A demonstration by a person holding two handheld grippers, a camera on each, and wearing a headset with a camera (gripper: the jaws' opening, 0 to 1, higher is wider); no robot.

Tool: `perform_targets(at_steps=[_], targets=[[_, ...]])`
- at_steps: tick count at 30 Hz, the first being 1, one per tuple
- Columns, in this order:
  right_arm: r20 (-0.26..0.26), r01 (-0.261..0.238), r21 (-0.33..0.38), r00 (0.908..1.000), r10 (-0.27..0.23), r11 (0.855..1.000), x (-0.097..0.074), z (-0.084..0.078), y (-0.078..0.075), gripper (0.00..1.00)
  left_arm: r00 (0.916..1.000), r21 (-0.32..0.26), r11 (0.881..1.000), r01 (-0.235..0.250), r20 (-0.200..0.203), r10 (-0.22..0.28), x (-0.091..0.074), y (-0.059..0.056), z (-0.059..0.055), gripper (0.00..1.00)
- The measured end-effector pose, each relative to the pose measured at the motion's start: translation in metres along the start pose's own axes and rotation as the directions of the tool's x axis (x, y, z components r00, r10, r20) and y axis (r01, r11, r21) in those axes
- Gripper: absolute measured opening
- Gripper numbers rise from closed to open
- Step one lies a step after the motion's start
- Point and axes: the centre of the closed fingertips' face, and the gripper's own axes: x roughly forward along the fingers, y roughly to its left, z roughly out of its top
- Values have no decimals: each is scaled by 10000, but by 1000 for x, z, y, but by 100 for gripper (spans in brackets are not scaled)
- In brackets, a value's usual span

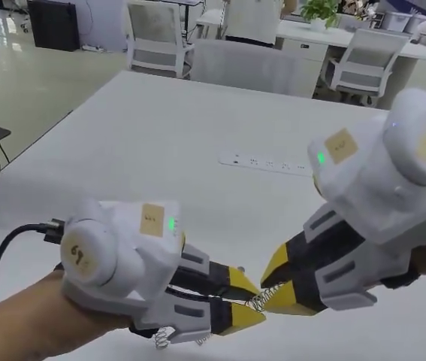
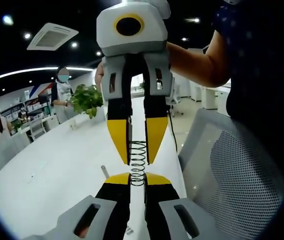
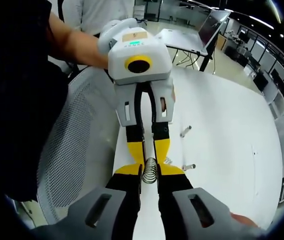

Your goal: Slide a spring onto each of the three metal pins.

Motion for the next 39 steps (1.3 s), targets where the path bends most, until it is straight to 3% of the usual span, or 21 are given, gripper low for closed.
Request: perform_targets(at_steps=[21,35,39], targets=[[-125,96,-39,9999,-97,9999,2,-3,-4,9,9997,-230,9997,-68,253,74,-3,3,5,1],[-463,-4,-58,9989,2,10000,4,-5,-6,8,9998,-510,9986,-121,133,128,-1,4,2,3],[-469,9,-70,9989,-12,10000,4,-4,-6,8,9999,-720,9973,-137,50,141,-2,4,-1,10]])
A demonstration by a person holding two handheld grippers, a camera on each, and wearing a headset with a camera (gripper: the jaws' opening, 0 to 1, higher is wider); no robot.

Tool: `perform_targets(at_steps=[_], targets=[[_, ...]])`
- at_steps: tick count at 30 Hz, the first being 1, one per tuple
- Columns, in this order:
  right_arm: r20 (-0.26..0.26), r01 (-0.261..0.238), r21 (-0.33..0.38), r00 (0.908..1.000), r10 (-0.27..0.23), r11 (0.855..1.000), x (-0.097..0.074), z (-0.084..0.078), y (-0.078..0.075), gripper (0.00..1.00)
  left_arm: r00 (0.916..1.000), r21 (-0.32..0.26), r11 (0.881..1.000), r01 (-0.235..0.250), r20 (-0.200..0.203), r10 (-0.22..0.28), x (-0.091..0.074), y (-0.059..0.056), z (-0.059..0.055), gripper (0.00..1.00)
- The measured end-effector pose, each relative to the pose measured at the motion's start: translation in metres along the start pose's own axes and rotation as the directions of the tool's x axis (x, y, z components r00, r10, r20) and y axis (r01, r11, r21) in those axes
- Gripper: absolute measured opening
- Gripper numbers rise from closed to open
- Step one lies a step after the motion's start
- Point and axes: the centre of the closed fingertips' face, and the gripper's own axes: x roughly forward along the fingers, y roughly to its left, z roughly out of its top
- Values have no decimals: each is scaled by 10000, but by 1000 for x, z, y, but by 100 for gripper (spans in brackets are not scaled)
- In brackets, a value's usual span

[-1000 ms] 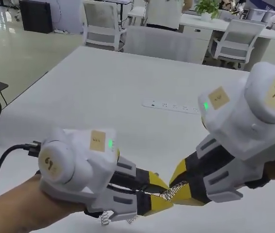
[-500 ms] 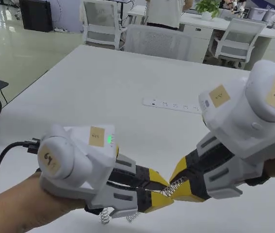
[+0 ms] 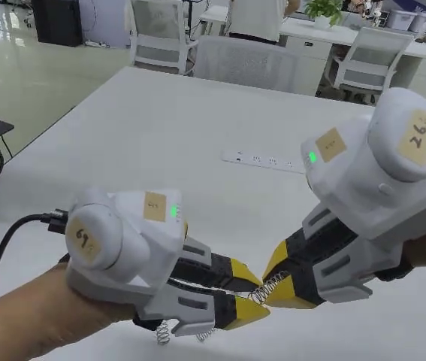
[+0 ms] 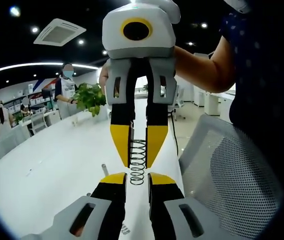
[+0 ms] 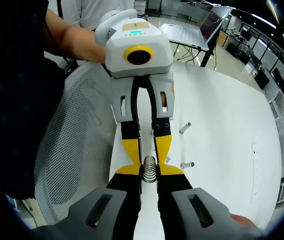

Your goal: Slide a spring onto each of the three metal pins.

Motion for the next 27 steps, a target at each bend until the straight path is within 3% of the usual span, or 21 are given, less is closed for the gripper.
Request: perform_targets(at_steps=[12,22,27], targets=[[-108,100,113,9999,-98,9999,-2,-6,-3,8,10000,-617,9981,-65,-40,63,-6,2,-4,29],[-134,165,264,9998,-162,9995,-5,-10,-6,8,9994,-774,9964,-341,-133,332,-15,9,-8,43],[-178,219,401,9996,-212,9990,-7,-15,-8,8,9978,-898,9937,-664,-141,654,-26,17,-13,46]])
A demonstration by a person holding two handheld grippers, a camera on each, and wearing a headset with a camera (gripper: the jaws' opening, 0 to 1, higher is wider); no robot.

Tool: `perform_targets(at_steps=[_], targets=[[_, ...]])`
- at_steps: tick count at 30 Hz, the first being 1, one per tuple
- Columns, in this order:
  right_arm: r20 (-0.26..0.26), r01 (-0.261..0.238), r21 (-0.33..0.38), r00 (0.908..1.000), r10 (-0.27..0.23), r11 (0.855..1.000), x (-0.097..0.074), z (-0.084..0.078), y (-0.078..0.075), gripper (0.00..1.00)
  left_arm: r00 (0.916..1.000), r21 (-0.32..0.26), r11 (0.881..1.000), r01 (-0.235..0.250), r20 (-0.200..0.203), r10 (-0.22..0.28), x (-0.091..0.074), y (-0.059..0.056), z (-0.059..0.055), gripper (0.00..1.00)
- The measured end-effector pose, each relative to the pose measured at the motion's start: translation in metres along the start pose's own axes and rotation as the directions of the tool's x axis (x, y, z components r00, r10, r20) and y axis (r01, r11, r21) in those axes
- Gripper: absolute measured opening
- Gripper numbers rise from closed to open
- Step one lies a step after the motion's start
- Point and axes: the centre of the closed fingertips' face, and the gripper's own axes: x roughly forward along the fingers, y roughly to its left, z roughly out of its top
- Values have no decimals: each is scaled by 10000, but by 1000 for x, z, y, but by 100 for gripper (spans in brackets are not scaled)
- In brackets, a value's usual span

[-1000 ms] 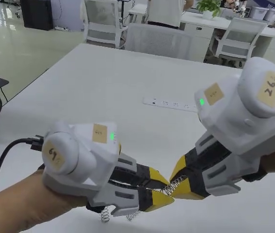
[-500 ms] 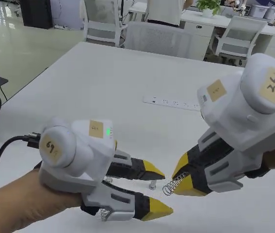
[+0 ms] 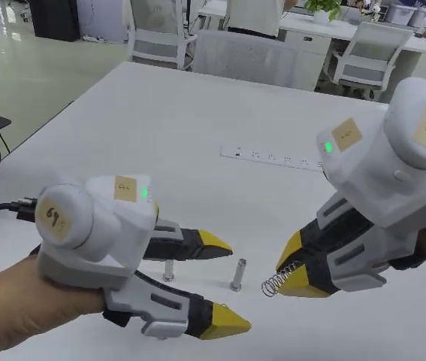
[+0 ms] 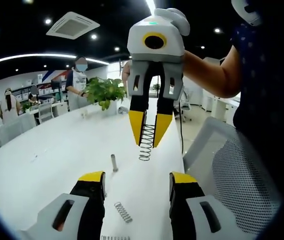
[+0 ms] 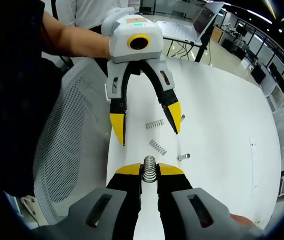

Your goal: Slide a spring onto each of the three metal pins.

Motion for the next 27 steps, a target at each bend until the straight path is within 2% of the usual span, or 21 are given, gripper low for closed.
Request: perform_targets(at_steps=[15,27], targets=[[-105,116,292,9999,-113,9995,-5,-11,-7,8,9943,-355,9937,-1061,104,1065,-31,21,-15,54],[-255,272,519,9993,-259,9983,-12,-20,-13,8,9835,-688,9812,-1804,-13,1808,-56,32,-37,58]])
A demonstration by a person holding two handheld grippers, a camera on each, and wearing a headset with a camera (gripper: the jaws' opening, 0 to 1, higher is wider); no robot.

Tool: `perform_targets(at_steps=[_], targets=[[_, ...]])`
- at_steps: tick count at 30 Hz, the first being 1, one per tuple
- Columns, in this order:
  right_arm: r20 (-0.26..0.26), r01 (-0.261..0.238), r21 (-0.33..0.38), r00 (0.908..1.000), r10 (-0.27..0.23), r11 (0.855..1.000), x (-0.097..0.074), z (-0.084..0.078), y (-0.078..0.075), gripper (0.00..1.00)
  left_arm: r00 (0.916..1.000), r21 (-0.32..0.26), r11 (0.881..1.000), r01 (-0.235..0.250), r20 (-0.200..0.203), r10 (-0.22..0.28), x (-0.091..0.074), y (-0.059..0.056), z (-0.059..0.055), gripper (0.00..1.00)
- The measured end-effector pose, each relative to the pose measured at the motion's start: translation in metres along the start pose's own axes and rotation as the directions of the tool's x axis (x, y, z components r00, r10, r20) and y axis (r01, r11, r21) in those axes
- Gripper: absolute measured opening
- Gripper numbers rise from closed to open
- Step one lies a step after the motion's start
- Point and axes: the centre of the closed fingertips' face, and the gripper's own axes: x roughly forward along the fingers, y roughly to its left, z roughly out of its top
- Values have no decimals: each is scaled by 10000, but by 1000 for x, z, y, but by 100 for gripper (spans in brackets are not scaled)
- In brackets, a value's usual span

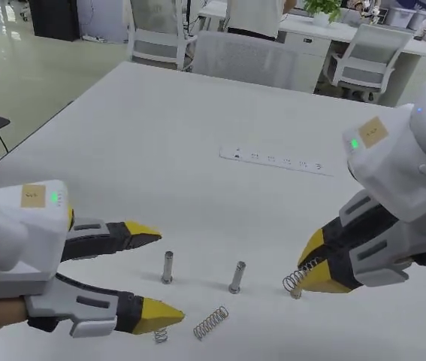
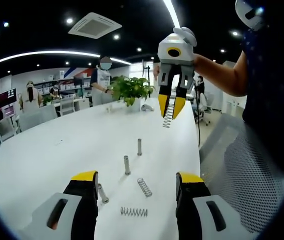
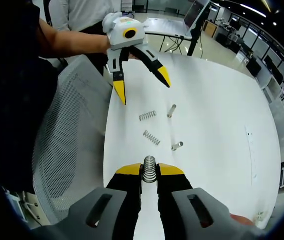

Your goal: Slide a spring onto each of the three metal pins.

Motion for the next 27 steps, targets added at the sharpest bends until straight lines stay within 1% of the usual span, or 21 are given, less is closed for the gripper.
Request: perform_targets(at_steps=[4,12,16,19,21,25,27], targets=[[-83,100,127,9999,-99,9999,-3,-5,-4,8,9999,-43,9999,-115,-61,115,-5,1,-5,59],[-317,189,335,9993,-179,9993,-6,-17,-14,8,9992,-130,9993,-345,-181,343,-8,7,-14,61],[-449,305,480,9986,-283,9984,-9,-24,-23,8,9985,-259,9984,-512,-213,506,-8,12,-18,63],[-511,359,624,9982,-327,9974,-9,-28,-30,8,9984,-300,9981,-538,-202,532,-8,13,-20,64],[-666,404,685,9971,-358,9968,-9,-33,-34,8,9982,-288,9980,-559,-250,552,-8,14,-22,64],[-817,446,830,9959,-378,9956,-9,-40,-42,8,9974,-330,9974,-639,-347,627,-8,17,-26,65],[-1078,557,841,9931,-465,9949,-8,-47,-48,8,9969,-319,9973,-660,-457,645,-8,19,-29,65]])
